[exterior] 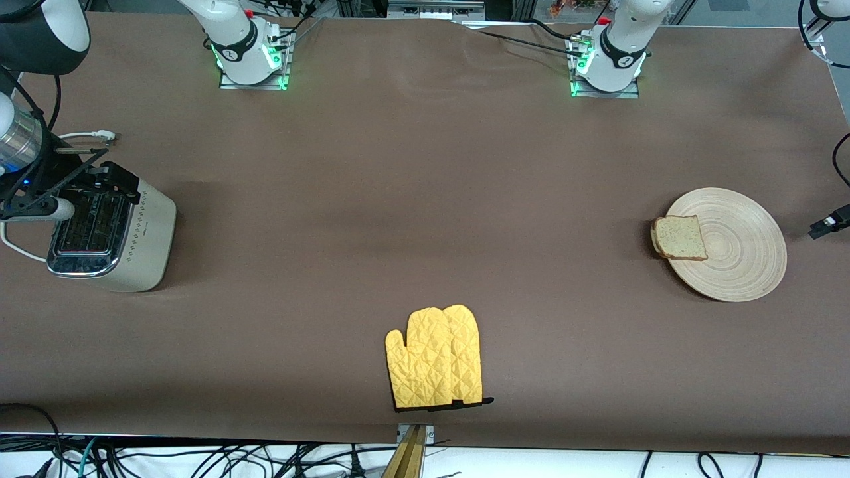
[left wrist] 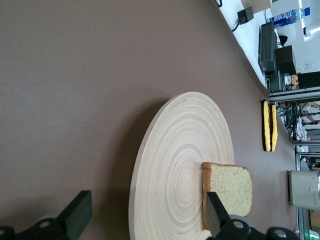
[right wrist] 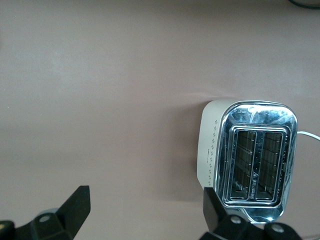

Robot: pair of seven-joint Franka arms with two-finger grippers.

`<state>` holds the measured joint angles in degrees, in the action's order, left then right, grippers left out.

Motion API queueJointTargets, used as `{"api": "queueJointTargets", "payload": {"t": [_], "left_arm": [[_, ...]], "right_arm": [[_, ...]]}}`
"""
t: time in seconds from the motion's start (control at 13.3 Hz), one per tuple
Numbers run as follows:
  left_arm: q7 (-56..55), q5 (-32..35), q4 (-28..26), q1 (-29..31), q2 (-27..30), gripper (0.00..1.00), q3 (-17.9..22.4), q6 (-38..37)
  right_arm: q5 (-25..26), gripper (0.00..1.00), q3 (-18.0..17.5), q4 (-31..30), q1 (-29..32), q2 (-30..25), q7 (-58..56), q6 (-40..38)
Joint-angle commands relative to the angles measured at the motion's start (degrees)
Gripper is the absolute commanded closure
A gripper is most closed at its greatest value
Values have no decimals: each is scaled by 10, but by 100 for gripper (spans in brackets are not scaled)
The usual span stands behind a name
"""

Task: Move plate and put bread in toaster
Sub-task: 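Lower the left gripper to the wooden plate rim and grip it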

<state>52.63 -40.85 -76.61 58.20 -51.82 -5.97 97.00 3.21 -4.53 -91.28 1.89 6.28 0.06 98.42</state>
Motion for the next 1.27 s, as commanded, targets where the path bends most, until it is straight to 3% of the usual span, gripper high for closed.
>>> {"api": "queueJointTargets", "payload": {"t": [0.0, 0.22, 0.37, 0.52, 0.67, 0.75, 0.82, 1.2], "left_arm": [[5, -9, 17, 5, -22, 0, -6, -16], [7, -7, 9, 5, -33, 1, -6, -46], [26, -7, 9, 3, -48, 10, -6, -52], [32, -6, 9, 2, -57, 34, -6, -52], [32, -5, 9, 1, -58, 78, -6, -52], [31, -5, 9, -5, -60, 94, -6, -52], [32, -5, 9, -7, -63, 100, -6, -52], [29, -5, 11, -11, -60, 100, -6, -52]], "right_arm": [[0, 0, -1, 10, 1, 3, -2, -2], [0, 0, 0, 10, 1, 3, -2, -2], [0, 0, 0, 10, 1, 3, -2, -2], [0, 0, 0, 9, 1, 3, -2, -2], [0, 0, 0, 10, 1, 4, -2, -2], [0, 0, 0, 9, 1, 3, -2, -3], [0, 0, 0, 9, 1, 4, -2, -3], [0, 0, 0, 10, 2, 3, -2, -2]]}}
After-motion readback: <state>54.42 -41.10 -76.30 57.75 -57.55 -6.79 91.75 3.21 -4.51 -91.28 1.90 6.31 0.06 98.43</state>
